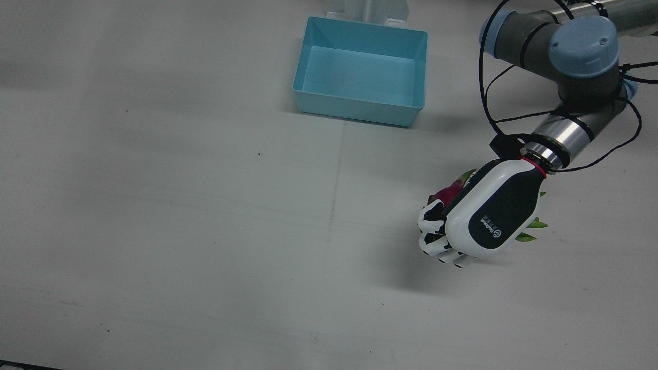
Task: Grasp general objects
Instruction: 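Lift the dragon fruit and carry it over the light-blue tray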
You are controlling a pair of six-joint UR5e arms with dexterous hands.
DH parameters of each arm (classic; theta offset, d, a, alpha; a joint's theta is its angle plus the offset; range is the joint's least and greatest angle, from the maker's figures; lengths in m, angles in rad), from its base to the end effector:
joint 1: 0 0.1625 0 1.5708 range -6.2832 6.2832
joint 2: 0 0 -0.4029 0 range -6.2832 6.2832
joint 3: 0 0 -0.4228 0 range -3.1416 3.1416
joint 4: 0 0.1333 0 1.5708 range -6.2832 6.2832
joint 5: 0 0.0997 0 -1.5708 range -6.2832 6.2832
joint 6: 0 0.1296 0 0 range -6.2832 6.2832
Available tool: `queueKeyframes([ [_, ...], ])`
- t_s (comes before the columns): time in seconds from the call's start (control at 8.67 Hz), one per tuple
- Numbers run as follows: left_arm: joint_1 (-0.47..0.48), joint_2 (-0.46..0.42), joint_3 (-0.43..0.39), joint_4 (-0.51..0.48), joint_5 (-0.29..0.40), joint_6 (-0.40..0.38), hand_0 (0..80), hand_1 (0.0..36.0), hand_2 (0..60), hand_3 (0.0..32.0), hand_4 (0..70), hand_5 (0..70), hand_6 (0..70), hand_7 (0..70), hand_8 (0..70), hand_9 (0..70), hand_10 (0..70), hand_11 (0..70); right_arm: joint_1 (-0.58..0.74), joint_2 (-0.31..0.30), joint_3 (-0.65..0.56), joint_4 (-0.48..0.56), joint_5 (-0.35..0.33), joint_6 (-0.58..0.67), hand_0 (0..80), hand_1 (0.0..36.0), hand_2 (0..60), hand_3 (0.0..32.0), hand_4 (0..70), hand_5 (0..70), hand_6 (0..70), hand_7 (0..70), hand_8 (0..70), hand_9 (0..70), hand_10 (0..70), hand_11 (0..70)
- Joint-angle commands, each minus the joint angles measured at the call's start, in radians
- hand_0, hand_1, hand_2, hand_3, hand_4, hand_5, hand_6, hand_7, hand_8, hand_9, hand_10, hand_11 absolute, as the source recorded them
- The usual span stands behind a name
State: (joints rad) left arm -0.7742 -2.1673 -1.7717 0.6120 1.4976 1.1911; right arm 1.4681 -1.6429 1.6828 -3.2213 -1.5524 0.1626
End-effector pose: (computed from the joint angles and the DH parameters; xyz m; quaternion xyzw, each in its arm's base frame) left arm 0.3771 -0.5685 0.2675 0.1736 0.7495 -0.3717 0.5195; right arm 0.0818 -0.5301 0.6523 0.0851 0.6877 -0.7205 0.0280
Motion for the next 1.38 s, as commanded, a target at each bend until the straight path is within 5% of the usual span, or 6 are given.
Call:
queueKeyframes([
  [0.0,0.01,-0.21,-0.032,0.099,0.206,-0.001,80.0,36.0,60.0,0.0,70.0,70.0,70.0,70.0,70.0,70.0,70.0,70.0,0.0,0.0,0.0,0.0,0.0,0.0,0.0,0.0,0.0,0.0,0.0,0.0,0.0,0.0,0.0,0.0,0.0,0.0],
  [0.35,0.157,-0.249,-0.126,0.231,0.297,0.008,80.0,36.0,60.0,0.0,70.0,70.0,70.0,70.0,70.0,70.0,70.0,70.0,0.001,0.0,0.0,0.0,0.0,0.0,0.0,0.0,0.0,0.0,0.0,0.0,0.0,0.0,0.0,0.0,0.0,0.0],
  [0.81,0.369,-0.241,-0.199,0.328,0.291,0.01,80.0,36.0,60.0,0.0,70.0,70.0,70.0,70.0,70.0,70.0,70.0,70.0,0.0,0.0,0.0,0.0,0.0,0.0,0.0,0.0,0.0,0.0,0.0,0.0,0.0,0.0,0.0,0.0,0.0,0.0],
  [1.27,0.371,-0.181,-0.279,0.399,0.334,0.012,80.0,36.0,60.0,0.0,70.0,70.0,70.0,70.0,70.0,70.0,70.0,70.0,0.0,0.0,0.0,0.0,0.0,0.0,0.0,0.0,0.0,0.0,0.0,0.0,0.0,0.0,0.0,0.0,0.0,0.0],
])
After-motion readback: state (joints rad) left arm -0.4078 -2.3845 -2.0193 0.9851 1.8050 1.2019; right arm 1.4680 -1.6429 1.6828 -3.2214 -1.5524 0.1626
